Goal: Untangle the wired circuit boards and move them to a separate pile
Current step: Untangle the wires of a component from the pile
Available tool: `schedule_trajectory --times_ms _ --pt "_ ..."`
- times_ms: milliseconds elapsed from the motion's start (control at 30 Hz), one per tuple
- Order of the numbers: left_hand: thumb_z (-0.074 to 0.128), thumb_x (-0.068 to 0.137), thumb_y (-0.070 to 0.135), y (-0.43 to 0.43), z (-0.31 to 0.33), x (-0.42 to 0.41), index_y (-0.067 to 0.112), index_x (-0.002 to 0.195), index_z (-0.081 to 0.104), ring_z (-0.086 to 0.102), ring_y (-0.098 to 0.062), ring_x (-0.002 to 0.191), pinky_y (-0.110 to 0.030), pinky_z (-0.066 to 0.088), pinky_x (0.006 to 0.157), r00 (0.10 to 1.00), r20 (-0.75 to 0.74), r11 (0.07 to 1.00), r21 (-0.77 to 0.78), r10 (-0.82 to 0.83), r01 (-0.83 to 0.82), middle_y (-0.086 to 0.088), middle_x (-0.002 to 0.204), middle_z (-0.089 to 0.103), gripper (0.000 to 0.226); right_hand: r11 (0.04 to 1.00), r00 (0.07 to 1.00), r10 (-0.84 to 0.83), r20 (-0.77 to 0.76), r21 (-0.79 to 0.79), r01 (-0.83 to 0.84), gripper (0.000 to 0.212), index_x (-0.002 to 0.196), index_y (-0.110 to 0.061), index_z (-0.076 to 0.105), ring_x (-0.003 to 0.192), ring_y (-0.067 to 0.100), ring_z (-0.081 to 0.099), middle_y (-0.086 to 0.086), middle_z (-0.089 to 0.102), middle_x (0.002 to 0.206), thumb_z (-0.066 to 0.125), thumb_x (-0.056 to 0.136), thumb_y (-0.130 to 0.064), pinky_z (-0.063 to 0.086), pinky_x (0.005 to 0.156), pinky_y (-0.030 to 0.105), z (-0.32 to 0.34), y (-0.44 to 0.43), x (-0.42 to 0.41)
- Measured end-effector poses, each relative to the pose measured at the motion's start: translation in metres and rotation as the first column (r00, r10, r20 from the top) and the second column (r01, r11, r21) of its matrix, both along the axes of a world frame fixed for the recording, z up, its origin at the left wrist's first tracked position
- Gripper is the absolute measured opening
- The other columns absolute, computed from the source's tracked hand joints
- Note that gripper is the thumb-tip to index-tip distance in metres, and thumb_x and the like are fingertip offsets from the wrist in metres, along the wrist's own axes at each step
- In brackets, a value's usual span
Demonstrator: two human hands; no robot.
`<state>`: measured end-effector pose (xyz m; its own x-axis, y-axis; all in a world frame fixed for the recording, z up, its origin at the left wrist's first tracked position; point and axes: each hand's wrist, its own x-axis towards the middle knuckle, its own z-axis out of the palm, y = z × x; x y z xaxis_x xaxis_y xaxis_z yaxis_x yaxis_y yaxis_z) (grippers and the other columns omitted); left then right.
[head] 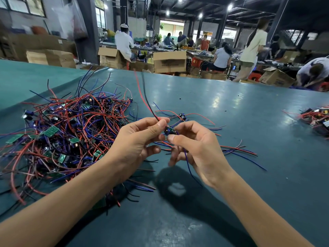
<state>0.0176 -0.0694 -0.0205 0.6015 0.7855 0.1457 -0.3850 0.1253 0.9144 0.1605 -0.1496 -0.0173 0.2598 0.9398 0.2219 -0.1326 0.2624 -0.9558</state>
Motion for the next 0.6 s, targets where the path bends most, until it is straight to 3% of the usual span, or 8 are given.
schedule_trajectory --times_ms 133,233,333,433,500,600 --pt "0.076 0.071 0.03 0.003 -0.002 0.0 0.02 0.088 0.081 0.063 -0.005 0.064 -0.018 0.047 0.05 0.999 -0.012 0.999 -0.022 0.05 -0.05 0.006 0.079 0.069 0.02 0.996 0.996 0.027 -0.086 -0.085 -0.035 0.017 0.1 -0.006 0.059 0.04 0.015 0.04 0.008 0.057 0.078 0.068 0.088 0.001 0.033 0.037 0.02 0.001 -0.001 0.001" --pt "0.078 0.069 0.031 0.006 -0.002 -0.001 0.019 0.088 0.079 0.062 -0.006 0.062 -0.018 0.045 0.049 0.996 -0.019 0.996 -0.018 0.086 -0.086 0.005 0.081 0.071 0.023 0.987 0.999 0.04 -0.029 -0.154 -0.044 0.012 0.103 -0.01 0.065 0.038 0.01 0.03 0.009 0.064 0.078 0.067 0.091 -0.009 0.022 0.038 0.015 0.003 -0.001 0.008" --pt "0.082 0.065 0.033 0.008 -0.002 -0.002 0.018 0.086 0.078 0.061 -0.006 0.059 -0.018 0.043 0.047 0.992 -0.036 0.992 -0.027 0.124 -0.125 0.004 0.082 0.072 0.026 0.993 0.973 -0.042 0.226 -0.098 0.065 0.012 0.102 -0.018 0.073 0.039 0.006 0.037 -0.002 0.064 0.069 0.072 0.091 -0.016 0.03 0.039 0.016 0.002 -0.002 0.015" --pt "0.083 0.063 0.032 0.009 -0.003 -0.002 0.019 0.085 0.077 0.061 -0.007 0.058 -0.018 0.042 0.046 0.988 -0.062 0.99 -0.011 0.138 -0.139 0.001 0.083 0.074 0.026 0.974 0.815 -0.224 0.535 0.103 0.2 0.024 0.104 -0.031 0.074 0.058 0.009 0.052 -0.001 0.062 0.067 0.082 0.082 -0.028 0.043 0.061 0.023 -0.004 -0.002 0.019" --pt "0.082 0.066 0.029 0.01 -0.004 -0.002 0.016 0.085 0.076 0.062 -0.007 0.058 -0.018 0.043 0.044 0.987 -0.07 0.989 0.003 0.146 -0.146 -0.002 0.084 0.075 0.024 0.954 0.733 -0.301 0.61 0.188 0.235 0.023 0.103 -0.036 0.076 0.06 0.011 0.05 -0.003 0.063 0.068 0.083 0.081 -0.033 0.043 0.062 0.027 -0.008 -0.002 0.02" --pt "0.081 0.07 0.027 0.011 -0.004 -0.002 0.013 0.084 0.075 0.063 -0.007 0.058 -0.017 0.044 0.042 0.982 -0.072 0.984 -0.003 0.176 -0.177 -0.005 0.084 0.076 0.02 0.94 0.681 -0.34 0.649 0.241 0.24 0.015 0.098 -0.031 0.08 0.061 0.011 0.052 -0.018 0.069 0.073 0.081 0.084 -0.031 0.044 0.063 0.027 -0.007 -0.003 0.026"
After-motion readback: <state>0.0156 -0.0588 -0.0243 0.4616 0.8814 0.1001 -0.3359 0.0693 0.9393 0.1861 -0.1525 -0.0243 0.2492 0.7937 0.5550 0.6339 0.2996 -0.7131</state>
